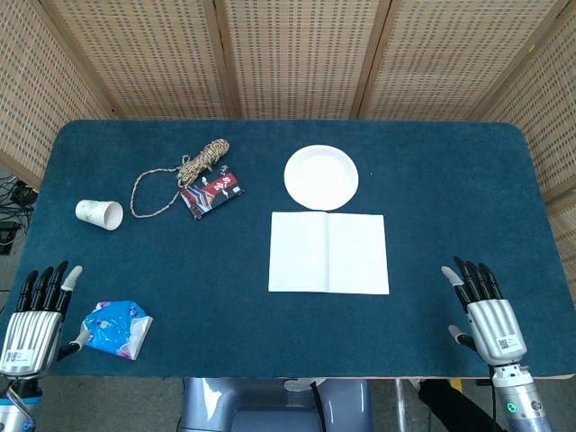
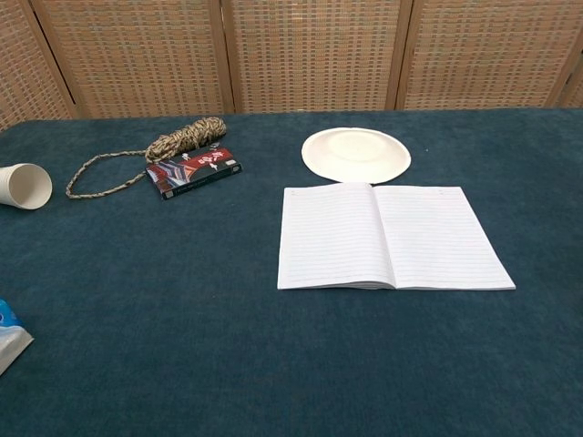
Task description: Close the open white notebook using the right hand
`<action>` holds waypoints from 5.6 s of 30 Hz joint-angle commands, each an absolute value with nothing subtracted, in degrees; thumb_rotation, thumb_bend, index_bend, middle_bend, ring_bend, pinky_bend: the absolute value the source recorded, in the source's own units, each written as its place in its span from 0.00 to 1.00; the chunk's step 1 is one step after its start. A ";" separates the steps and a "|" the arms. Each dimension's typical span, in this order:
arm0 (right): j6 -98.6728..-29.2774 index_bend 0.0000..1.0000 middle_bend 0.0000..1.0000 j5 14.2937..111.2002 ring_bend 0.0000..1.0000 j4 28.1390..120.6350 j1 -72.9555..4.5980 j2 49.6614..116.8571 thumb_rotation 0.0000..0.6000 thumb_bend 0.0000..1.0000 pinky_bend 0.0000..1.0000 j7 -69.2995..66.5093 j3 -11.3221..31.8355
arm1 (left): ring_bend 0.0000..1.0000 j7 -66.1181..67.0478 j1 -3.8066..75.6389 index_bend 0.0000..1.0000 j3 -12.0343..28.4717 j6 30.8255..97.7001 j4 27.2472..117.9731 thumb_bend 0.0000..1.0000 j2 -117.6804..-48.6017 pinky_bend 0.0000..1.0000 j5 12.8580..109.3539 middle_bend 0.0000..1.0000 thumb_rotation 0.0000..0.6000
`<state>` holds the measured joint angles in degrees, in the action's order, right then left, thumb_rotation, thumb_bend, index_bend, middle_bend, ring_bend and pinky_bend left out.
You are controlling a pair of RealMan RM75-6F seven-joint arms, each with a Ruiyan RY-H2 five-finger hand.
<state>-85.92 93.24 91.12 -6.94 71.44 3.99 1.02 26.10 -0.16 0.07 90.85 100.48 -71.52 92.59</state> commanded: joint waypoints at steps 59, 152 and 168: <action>-68.92 0.00 0.00 58.32 0.00 91.30 -37.89 109.69 1.00 0.40 0.00 40.93 15.78 | 0.00 18.63 2.62 0.00 3.34 87.30 96.43 0.08 -71.44 0.00 84.62 0.00 1.00; -63.33 0.00 0.00 54.63 0.00 74.66 -39.41 116.20 1.00 0.38 0.00 33.97 14.80 | 0.00 18.25 3.32 0.00 2.71 87.29 96.54 0.08 -71.41 0.00 83.43 0.00 1.00; -65.81 0.00 0.00 57.49 0.00 70.45 -39.20 118.39 1.00 0.42 0.00 31.94 15.05 | 0.00 18.32 3.26 0.00 2.63 87.71 96.64 0.08 -71.57 0.00 83.84 0.00 1.00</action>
